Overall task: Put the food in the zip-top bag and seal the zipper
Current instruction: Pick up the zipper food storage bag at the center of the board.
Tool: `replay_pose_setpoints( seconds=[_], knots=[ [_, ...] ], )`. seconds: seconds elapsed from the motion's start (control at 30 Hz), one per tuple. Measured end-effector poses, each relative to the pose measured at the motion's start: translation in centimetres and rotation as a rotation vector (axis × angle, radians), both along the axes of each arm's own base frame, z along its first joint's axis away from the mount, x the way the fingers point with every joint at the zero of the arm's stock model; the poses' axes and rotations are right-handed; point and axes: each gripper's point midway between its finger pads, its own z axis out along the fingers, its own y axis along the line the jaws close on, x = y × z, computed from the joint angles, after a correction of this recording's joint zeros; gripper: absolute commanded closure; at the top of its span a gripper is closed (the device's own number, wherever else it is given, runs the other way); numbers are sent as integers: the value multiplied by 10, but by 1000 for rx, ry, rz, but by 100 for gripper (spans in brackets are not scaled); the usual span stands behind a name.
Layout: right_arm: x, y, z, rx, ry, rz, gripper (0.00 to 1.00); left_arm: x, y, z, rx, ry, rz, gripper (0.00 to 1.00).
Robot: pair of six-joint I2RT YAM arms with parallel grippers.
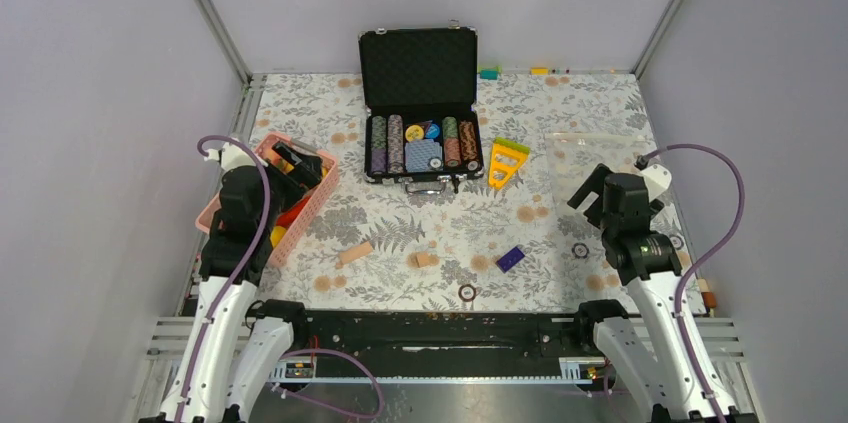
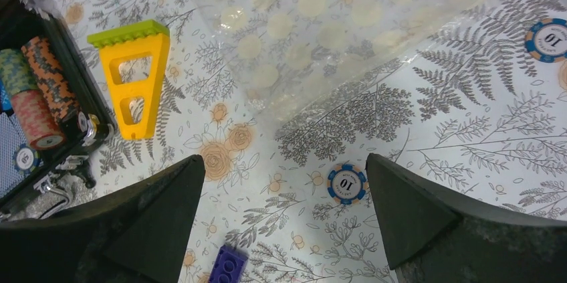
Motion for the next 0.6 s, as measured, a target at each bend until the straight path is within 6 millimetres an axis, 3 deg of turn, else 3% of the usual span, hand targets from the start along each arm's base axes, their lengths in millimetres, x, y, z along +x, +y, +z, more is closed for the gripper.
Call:
replay_pose_setpoints(
  seconds=[0.43,0.6],
  knots=[
    [21,17,-1,5,12,117,2,2,-1,-14,27,35,-22,1],
    [45,24,3,12,71,138,2,3,-2,-19,33,38,-28,1]
  ],
)
